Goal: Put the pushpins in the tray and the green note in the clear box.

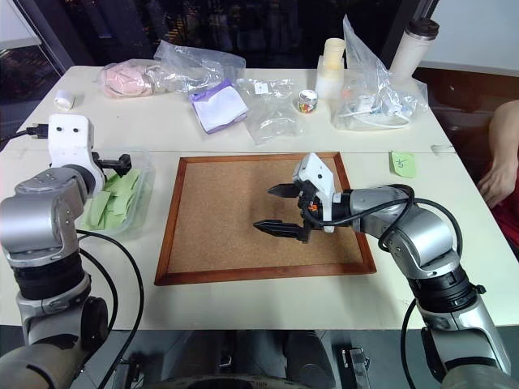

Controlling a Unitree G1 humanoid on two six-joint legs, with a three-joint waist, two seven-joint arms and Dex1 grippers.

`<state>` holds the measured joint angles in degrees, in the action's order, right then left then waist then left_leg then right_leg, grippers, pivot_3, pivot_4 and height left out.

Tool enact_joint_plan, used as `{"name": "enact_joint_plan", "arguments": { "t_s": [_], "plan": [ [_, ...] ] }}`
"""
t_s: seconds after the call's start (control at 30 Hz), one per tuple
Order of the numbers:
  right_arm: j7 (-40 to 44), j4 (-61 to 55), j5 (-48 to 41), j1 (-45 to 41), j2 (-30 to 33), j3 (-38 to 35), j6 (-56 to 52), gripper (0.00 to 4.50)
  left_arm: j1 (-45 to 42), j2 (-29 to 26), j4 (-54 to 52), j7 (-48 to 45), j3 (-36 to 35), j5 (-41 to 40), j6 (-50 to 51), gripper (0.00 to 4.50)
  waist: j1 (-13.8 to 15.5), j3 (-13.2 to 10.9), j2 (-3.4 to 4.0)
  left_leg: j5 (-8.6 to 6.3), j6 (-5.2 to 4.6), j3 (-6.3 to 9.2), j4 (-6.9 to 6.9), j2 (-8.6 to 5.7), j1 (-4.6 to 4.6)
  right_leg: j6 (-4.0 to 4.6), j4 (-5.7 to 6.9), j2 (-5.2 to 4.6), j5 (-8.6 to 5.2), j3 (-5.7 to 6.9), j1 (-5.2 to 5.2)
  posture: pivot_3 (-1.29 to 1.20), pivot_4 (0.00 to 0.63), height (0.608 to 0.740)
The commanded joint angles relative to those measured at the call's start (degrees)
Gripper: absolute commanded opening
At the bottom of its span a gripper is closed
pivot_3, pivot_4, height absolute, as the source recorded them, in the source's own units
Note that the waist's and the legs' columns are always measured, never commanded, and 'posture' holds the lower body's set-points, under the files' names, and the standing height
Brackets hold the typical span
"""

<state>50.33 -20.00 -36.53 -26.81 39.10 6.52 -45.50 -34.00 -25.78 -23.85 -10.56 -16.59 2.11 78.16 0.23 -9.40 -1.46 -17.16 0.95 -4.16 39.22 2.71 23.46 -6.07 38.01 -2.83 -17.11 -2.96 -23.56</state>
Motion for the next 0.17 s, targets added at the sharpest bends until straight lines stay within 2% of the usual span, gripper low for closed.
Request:
{"name": "enact_joint_plan", "arguments": {
  "t_s": [0.03,0.1,0.17],
  "plan": [
    [-2.98,-2.27,-4.73,1.04,-0.88,-8.12,-1.60,4.50,-1.65,-1.49,-3.36,-2.43,-2.06,-2.88,-4.94,4.45,0.12,0.00,0.00,0.00,0.00,0.00,0.00,0.01,0.00,0.00,0.00,-0.02,0.00,0.00,0.00,0.00,0.150,0.734],
    [-5.08,-2.56,-7.27,1.98,-0.96,-12.24,-3.52,4.50,-3.18,-1.61,-3.65,-4.82,-3.48,-5.82,-7.09,4.45,0.32,0.00,0.00,0.00,0.00,-0.02,0.00,0.02,0.01,0.00,0.00,-0.07,0.00,0.00,0.01,0.00,0.150,0.734],
    [-7.00,-2.79,-9.22,3.08,-0.90,-15.66,-4.82,4.50,-3.80,-4.46,-3.96,-8.69,-1.81,-8.39,-8.42,4.45,0.39,0.00,0.00,0.00,0.00,-0.03,0.00,0.01,0.01,0.00,0.00,-0.08,0.00,0.00,0.02,0.00,0.150,0.734]
  ]
}}
